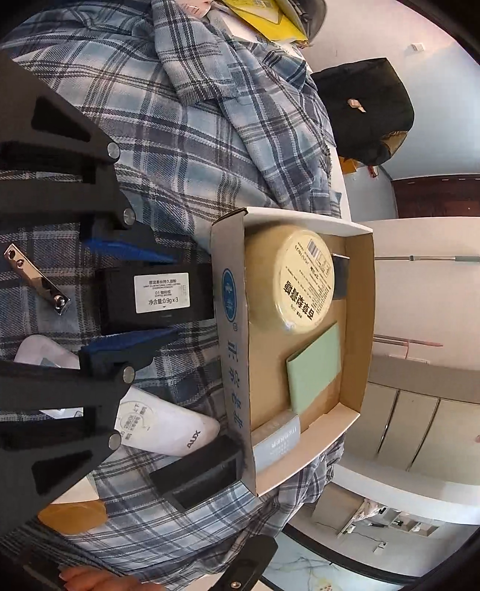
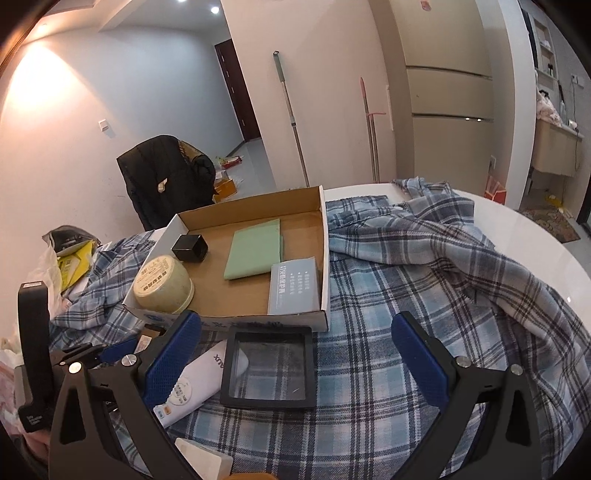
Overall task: Organize rigid objects
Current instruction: 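Lower the left tool and grasp the black battery pack, then hold the battery pack with the left tool while the right tool grasps the black square frame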
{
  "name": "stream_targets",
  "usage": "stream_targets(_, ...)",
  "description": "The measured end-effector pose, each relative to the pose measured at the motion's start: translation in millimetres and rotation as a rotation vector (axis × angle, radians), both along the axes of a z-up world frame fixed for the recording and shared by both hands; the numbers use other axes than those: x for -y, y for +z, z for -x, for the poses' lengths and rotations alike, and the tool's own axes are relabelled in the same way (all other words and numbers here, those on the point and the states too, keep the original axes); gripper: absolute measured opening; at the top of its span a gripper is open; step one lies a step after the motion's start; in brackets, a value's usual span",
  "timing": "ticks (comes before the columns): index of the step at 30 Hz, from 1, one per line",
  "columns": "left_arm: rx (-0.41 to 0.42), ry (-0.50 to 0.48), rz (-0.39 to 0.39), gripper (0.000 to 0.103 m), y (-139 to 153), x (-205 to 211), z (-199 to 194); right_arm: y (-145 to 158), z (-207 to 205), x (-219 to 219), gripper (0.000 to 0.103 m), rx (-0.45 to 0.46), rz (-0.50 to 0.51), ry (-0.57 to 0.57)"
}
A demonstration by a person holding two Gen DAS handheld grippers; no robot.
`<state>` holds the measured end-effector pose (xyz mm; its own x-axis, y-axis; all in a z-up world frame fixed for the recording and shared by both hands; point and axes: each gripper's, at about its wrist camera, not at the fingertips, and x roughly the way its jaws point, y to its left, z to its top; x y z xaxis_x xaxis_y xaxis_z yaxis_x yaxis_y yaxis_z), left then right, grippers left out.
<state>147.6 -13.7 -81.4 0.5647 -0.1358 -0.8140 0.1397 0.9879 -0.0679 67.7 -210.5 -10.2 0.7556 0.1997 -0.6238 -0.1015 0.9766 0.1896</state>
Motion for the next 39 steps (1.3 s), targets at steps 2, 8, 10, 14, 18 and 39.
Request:
stream_targets(2,0.003,-0.002,-0.006,0.037,0.7,-0.2,0.2,-1.4,-0.8,-1.0,0.102,-0.006,0.002,0.006)
stream_targets(8,-0.012,-0.008,-0.007,0.037,-4.0,0.5,-1.0,-7.9,-3.8,-4.0,0.102,-0.035,0.003,0.019)
stream_targets(10,-0.005,-0.007,-0.019,0.036,-5.4,4.4,-0.2,-9.2,-3.7,-5.1,0.102,-0.037,0.007,0.020)
stream_targets(14,0.011,-0.004,0.001,0.036,-2.9,2.3,2.7,-7.4,-1.9,-5.6,0.102,-0.027,0.013,0.020)
stream_targets(18,0.150,0.004,0.020,0.036,19.4,-2.0,20.8,-6.9,-2.5,-5.6,0.102,-0.023,0.007,0.035)
stream_targets(39,0.371,0.060,0.053,0.036,48.8,-11.2,47.4,-54.3,-26.5,-29.3,0.074,-0.203,0.014,0.181)
